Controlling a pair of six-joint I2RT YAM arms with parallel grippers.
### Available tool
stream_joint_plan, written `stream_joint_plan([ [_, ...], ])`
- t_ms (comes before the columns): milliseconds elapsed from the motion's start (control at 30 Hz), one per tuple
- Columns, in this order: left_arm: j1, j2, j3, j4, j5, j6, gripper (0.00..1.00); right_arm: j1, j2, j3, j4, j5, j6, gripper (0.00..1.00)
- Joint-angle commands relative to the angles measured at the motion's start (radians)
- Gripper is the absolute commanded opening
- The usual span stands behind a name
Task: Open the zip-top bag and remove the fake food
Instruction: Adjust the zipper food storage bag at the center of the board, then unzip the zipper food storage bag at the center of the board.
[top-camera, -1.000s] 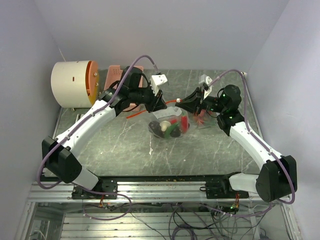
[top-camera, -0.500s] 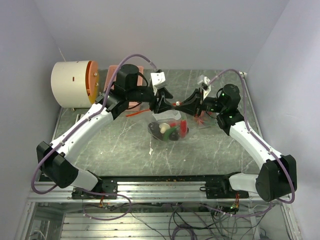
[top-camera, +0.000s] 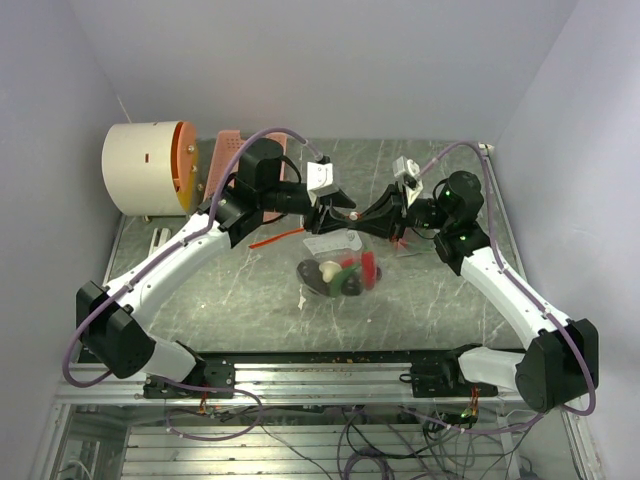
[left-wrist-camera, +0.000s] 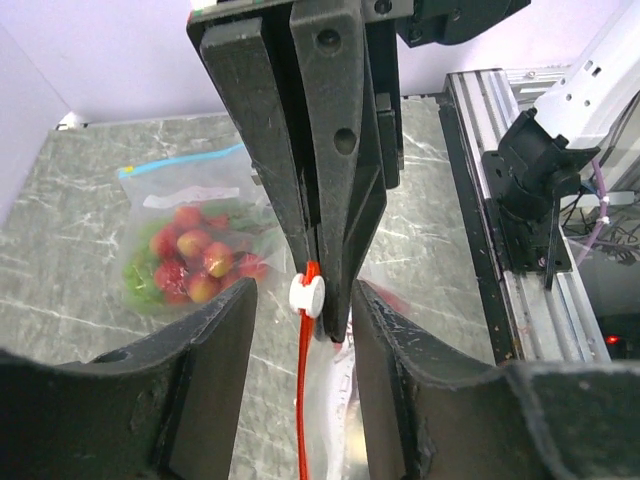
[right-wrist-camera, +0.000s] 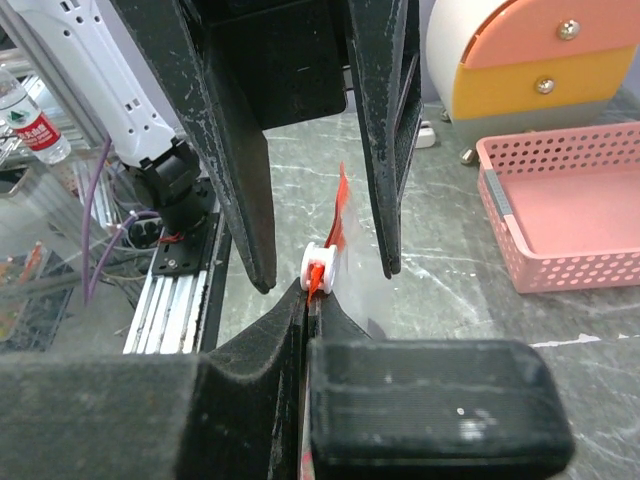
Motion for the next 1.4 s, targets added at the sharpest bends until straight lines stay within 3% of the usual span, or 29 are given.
stream_joint_plan([
  [0, 0.0, -0.005, -0.015, 0.118, 0.024, -0.021, 0.53, 0.009, -0.017, 0.002, -0.005, -0.008, -0.036, 0.0],
  [100, 0.0, -0.009, -0.043, 0.203, 0.034, -0.077, 0.44, 0.009, -0.017, 0.004, 0.005, -0.017, -0.033, 0.0],
  [233, 0.0, 0.006, -0.02, 0.122, 0.054, -0.033, 0.3, 0.009, -0.025, 0.012, -0.007, -0.019, -0.05, 0.0],
  [567, 0.0, 0.013, -0.007, 0.03, 0.077, 0.0, 0.32, 0.009, -0.034, 0.012, -0.012, -0.025, -0.071, 0.0],
  [867, 0.0, 0.031, 0.009, 0.015, 0.093, -0.007, 0.07, 0.01, -0.04, 0.014, -0.025, -0.021, -0.08, 0.0],
  [1167, 0.013, 0.048, 0.031, -0.075, 0.093, 0.03, 0.07, 0.009, -0.071, -0.007, 0.022, 0.062, -0.062, 0.0],
  [1367, 0.083, -0.002, -0.099, 0.122, 0.08, -0.127, 0.07, 0.009, -0.089, 0.019, -0.027, 0.131, -0.083, 0.0],
])
